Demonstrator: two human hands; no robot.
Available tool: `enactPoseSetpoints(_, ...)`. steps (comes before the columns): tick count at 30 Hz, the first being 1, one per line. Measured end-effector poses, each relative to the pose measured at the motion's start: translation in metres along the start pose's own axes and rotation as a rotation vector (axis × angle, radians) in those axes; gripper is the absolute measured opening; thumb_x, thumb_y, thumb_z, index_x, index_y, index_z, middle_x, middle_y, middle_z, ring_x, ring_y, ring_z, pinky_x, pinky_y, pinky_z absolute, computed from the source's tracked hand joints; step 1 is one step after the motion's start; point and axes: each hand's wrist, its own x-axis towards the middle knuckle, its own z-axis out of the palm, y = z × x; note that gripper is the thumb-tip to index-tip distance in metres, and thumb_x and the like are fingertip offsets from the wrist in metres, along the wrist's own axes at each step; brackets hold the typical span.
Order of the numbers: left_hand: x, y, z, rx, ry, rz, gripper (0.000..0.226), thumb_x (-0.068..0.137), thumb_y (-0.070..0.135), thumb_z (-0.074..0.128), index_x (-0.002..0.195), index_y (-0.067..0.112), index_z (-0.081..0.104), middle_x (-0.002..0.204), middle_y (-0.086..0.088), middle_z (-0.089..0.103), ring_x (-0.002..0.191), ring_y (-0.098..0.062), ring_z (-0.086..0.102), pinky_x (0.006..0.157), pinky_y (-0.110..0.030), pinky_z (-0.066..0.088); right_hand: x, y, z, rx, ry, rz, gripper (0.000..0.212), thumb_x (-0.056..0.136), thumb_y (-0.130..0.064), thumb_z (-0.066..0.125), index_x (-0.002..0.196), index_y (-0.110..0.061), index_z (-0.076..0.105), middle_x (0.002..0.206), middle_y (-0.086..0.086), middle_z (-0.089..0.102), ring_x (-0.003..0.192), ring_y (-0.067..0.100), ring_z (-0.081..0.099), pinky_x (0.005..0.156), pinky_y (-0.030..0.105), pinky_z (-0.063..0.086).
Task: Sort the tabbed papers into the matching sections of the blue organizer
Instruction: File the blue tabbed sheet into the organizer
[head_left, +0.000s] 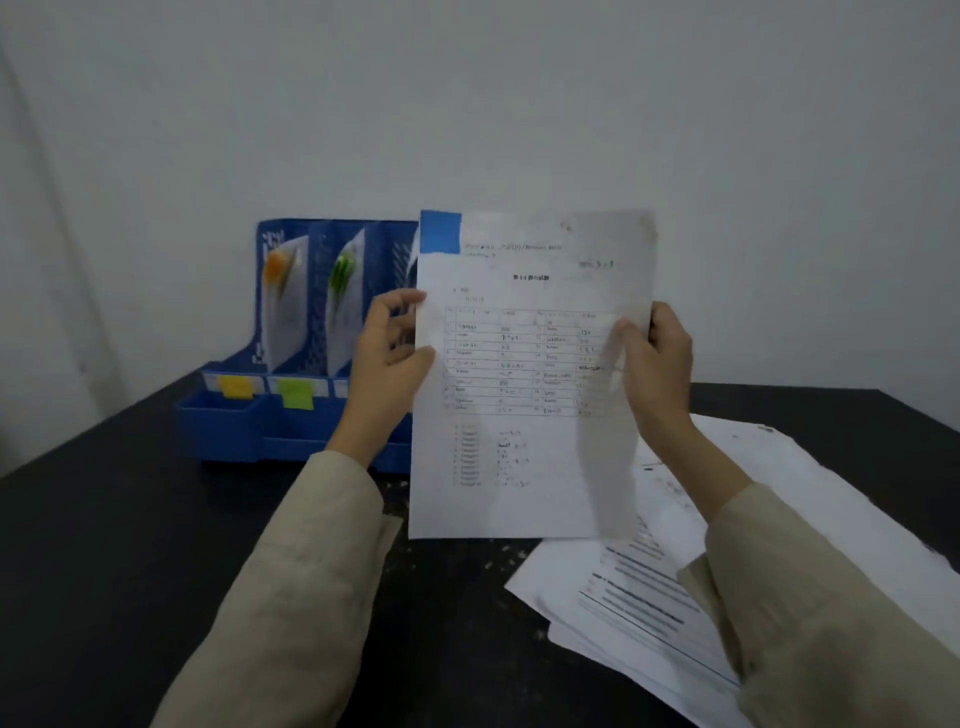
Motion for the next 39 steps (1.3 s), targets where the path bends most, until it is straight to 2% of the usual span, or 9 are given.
enactPoseSetpoints(7, -0.005, 0.010, -0.065, -0.035, 0.067, -0.046, 0.039, 0.095, 0.005, 0.048, 0.130, 0.021, 0.038, 0.098, 0.011, 0.068, 0.087, -0.006, 0.068, 0.074, -0.029, 0.058, -0.005, -0.019, 0.059, 0.172, -0.122, 0.105, 0.016, 0.085, -0.003, 0.049, 0.079, -0.018, 0.052, 0.079, 0.000, 0.055, 0.078, 0.015, 0.051, 0.070, 0.031, 0.044)
enactPoseSetpoints(10, -0.004, 0.011, -0.095, 0.182, 0.108, -0.028, 0.015, 0.097, 0.017, 0.049, 0.105, 0.019, 0.062, 0.095, 0.006, 0.069, 0.086, -0.013, 0.068, 0.076, -0.038, 0.056, -0.010, -0.026, 0.087, 0.235, -0.250, 0.144, 0.016, 0.087, -0.003, 0.052, 0.099, -0.014, 0.054, 0.090, 0.001, 0.059, 0.081, 0.013, 0.056, 0.073, 0.028, 0.047)
enactPoseSetpoints(12, -0.001, 0.014, -0.115, 0.322, 0.219, 0.037, 0.021, 0.096, 0.026, 0.052, 0.092, 0.009, 0.064, 0.087, -0.003, 0.068, 0.076, -0.019, 0.063, 0.069, -0.038, 0.050, -0.015, -0.029, 0.104, 0.206, -0.386, 0.165, 0.027, 0.091, -0.005, 0.052, 0.116, -0.012, 0.048, 0.101, -0.003, 0.058, 0.088, 0.010, 0.057, 0.076, 0.027, 0.049)
enactPoseSetpoints(17, 0.003, 0.036, -0.145, 0.588, 0.467, 0.195, 0.043, 0.095, 0.018, 0.050, 0.057, 0.020, 0.030, 0.054, 0.004, 0.033, 0.046, -0.001, 0.030, 0.048, -0.016, 0.023, -0.025, -0.021, 0.134, 0.087, -0.718, 0.158, 0.054, 0.089, -0.009, 0.059, 0.139, -0.020, 0.039, 0.121, 0.006, 0.059, 0.106, 0.024, 0.060, 0.083, 0.042, 0.056)
enactPoseSetpoints(22, 0.015, 0.052, -0.157, 0.721, 0.575, 0.277, 0.046, 0.096, 0.016, 0.048, 0.056, 0.024, 0.025, 0.052, 0.006, 0.029, 0.044, -0.001, 0.032, 0.044, -0.015, 0.022, -0.034, -0.022, 0.157, 0.029, -0.758, 0.080, 0.041, 0.091, -0.008, 0.057, 0.129, -0.014, 0.042, 0.126, 0.006, 0.058, 0.115, 0.022, 0.055, 0.094, 0.042, 0.050)
enactPoseSetpoints(29, 0.044, 0.060, -0.141, 0.748, 0.609, 0.317, 0.044, 0.094, 0.012, 0.044, 0.056, 0.019, 0.022, 0.050, 0.005, 0.027, 0.046, -0.007, 0.022, 0.047, -0.026, 0.016, -0.023, -0.029, 0.175, 0.002, -0.804, 0.177, 0.060, 0.096, -0.008, 0.048, 0.149, -0.014, 0.022, 0.151, 0.007, 0.031, 0.136, 0.022, 0.034, 0.103, 0.041, 0.043)
enactPoseSetpoints(32, 0.058, 0.059, -0.128, 0.714, 0.596, 0.333, 0.043, 0.094, 0.009, 0.043, 0.056, 0.018, 0.024, 0.051, 0.007, 0.027, 0.046, -0.005, 0.022, 0.046, -0.024, 0.017, -0.017, -0.033, 0.174, 0.093, -0.785, 0.302, 0.061, 0.097, -0.007, 0.047, 0.150, -0.010, 0.018, 0.143, 0.008, 0.038, 0.128, 0.021, 0.040, 0.082, 0.034, 0.052)
enactPoseSetpoints(37, 0.078, 0.064, -0.105, 0.695, 0.624, 0.381, 0.038, 0.096, 0.006, 0.039, 0.060, 0.014, 0.031, 0.053, 0.012, 0.030, 0.046, -0.002, 0.025, 0.044, -0.012, 0.025, -0.010, -0.030, 0.172, 0.140, -0.831, 0.389, 0.062, 0.096, -0.007, 0.047, 0.150, -0.011, 0.016, 0.091, 0.004, 0.046, 0.084, 0.015, 0.048, 0.080, 0.037, 0.050)
enactPoseSetpoints(39, 0.084, 0.064, -0.097, 0.664, 0.632, 0.402, 0.029, 0.098, 0.009, 0.040, 0.070, 0.008, 0.045, 0.056, 0.008, 0.037, 0.048, -0.003, 0.028, 0.045, -0.010, 0.026, -0.010, -0.031, 0.170, 0.163, -0.874, 0.421, 0.062, 0.097, -0.010, 0.047, 0.150, -0.013, 0.014, 0.102, 0.005, 0.053, 0.091, 0.016, 0.053, 0.081, 0.036, 0.049)
